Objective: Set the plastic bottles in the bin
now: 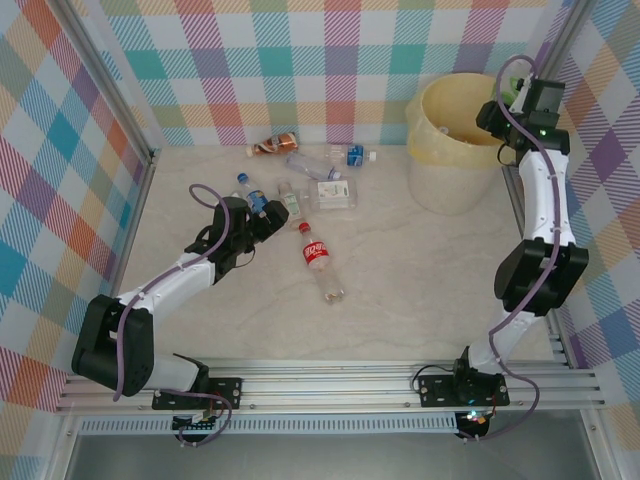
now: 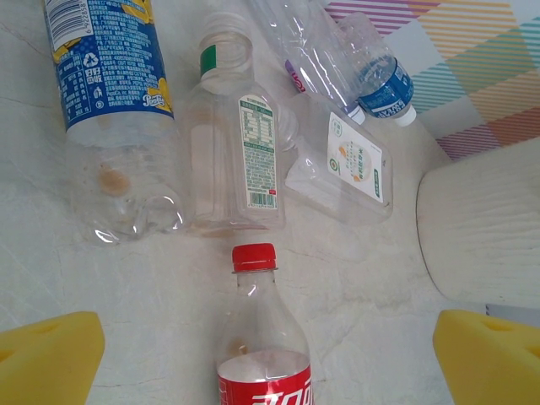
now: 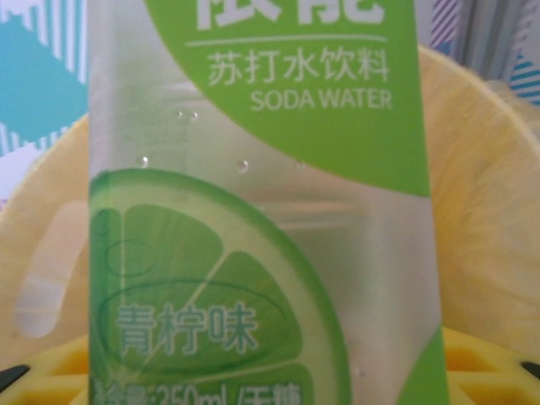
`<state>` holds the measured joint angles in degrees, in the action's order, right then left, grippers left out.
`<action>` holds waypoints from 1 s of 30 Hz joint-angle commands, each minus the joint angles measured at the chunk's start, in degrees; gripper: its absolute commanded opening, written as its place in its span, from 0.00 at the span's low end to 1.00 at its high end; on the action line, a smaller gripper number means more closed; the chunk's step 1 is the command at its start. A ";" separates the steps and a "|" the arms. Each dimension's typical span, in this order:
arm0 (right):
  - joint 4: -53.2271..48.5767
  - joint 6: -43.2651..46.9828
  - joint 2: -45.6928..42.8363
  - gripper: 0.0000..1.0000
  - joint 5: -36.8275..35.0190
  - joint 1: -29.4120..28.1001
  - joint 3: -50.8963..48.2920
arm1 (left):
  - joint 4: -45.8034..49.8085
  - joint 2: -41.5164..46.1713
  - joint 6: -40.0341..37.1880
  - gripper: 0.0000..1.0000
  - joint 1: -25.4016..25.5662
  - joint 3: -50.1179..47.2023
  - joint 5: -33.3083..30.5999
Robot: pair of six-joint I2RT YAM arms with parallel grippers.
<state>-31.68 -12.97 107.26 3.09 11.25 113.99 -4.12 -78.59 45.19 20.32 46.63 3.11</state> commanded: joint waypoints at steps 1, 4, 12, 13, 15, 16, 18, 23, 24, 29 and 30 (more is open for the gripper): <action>-5.88 -0.04 2.25 0.48 -3.11 0.38 4.64 | 0.53 1.76 -1.39 1.00 -0.78 -0.58 -1.74; -6.36 -0.62 2.78 0.55 -2.49 0.36 5.47 | 1.19 1.94 -1.33 1.00 -0.80 -0.67 -2.57; -6.11 -2.63 0.51 0.74 -4.21 0.37 4.62 | 1.35 1.13 -1.21 1.00 -0.80 -0.33 -2.85; -5.88 -3.14 -0.01 0.75 -4.88 0.36 4.33 | 1.40 1.02 -1.17 1.00 -0.80 -0.33 -2.79; -5.44 -3.91 -1.08 0.77 -5.68 0.41 3.72 | 1.26 0.73 -1.11 1.00 -0.80 -0.28 -2.61; -5.33 -4.20 -1.44 0.78 -5.96 0.36 3.59 | 1.28 0.72 -1.07 1.00 -0.80 -0.27 -2.59; -4.96 -4.73 -2.47 0.79 -6.58 0.40 3.05 | 1.31 0.50 -0.89 1.00 -0.80 -0.23 -2.59; -2.00 -6.12 -6.02 0.82 -7.55 0.36 -0.96 | 1.81 0.50 -0.70 1.00 -0.80 -0.43 -3.07; -0.87 -6.02 -7.04 0.83 -6.60 0.37 -2.35 | 2.07 0.45 -0.68 1.00 -0.80 -0.40 -3.19; 6.93 -5.48 -13.35 0.89 4.28 0.27 -11.30 | 4.60 -0.24 0.03 1.00 -0.80 0.65 -4.42; 8.96 -5.72 -14.78 0.91 6.83 0.27 -13.33 | 5.10 -0.38 0.15 1.00 -0.81 0.78 -4.64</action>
<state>-29.58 -17.98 96.75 1.67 11.29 104.22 -1.69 -78.32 45.25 20.32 46.65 0.08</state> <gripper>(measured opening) 0.901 0.999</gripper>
